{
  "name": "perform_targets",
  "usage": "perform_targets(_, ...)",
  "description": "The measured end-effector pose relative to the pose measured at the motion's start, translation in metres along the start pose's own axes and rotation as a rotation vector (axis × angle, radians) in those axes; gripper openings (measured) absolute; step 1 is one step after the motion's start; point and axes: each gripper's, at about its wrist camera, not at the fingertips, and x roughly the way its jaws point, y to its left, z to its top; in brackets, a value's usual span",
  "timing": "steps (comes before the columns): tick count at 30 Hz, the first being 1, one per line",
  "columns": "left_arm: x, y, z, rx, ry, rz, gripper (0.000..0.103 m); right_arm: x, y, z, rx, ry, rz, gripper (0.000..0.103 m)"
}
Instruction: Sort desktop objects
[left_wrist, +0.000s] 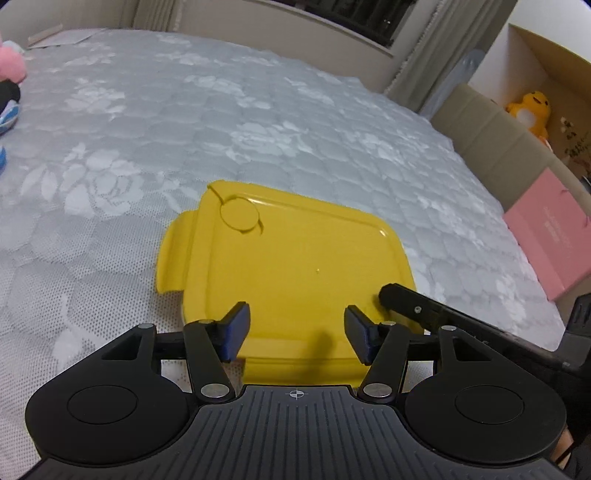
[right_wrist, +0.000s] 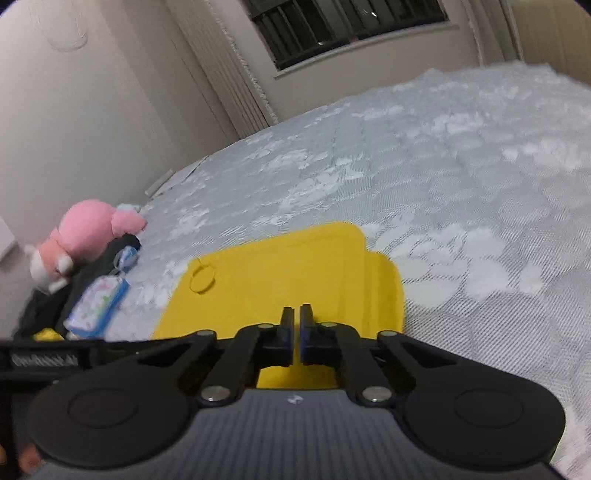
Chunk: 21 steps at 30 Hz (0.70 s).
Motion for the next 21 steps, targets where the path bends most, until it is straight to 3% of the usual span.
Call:
perform_targets(8, -0.004, 0.013, 0.011, -0.058, -0.022, -0.041, 0.058, 0.004, 0.008, -0.001, -0.051, 0.005, -0.024, 0.0)
perform_targets(11, -0.011, 0.018, 0.016, -0.061, -0.06, -0.012, 0.061, 0.005, 0.004, 0.004, -0.024, 0.033, -0.014, 0.0)
perform_targets(15, -0.011, 0.012, 0.025, -0.05, -0.064, -0.062, 0.061, 0.006, -0.006, 0.014, 0.064, 0.076, 0.016, 0.0)
perform_targets(17, -0.01, 0.004, 0.031, -0.024, -0.084, -0.068, 0.063, 0.005, -0.009, 0.022, 0.111, 0.052, 0.043, 0.017)
perform_targets(19, -0.006, -0.002, 0.037, -0.008, -0.089, -0.061, 0.063, 0.006, -0.007, 0.031, 0.124, 0.011, 0.051, 0.019)
perform_targets(21, 0.007, -0.003, 0.041, -0.02, -0.039, -0.056, 0.063, 0.02, -0.002, 0.041, 0.101, 0.041, 0.026, 0.017)
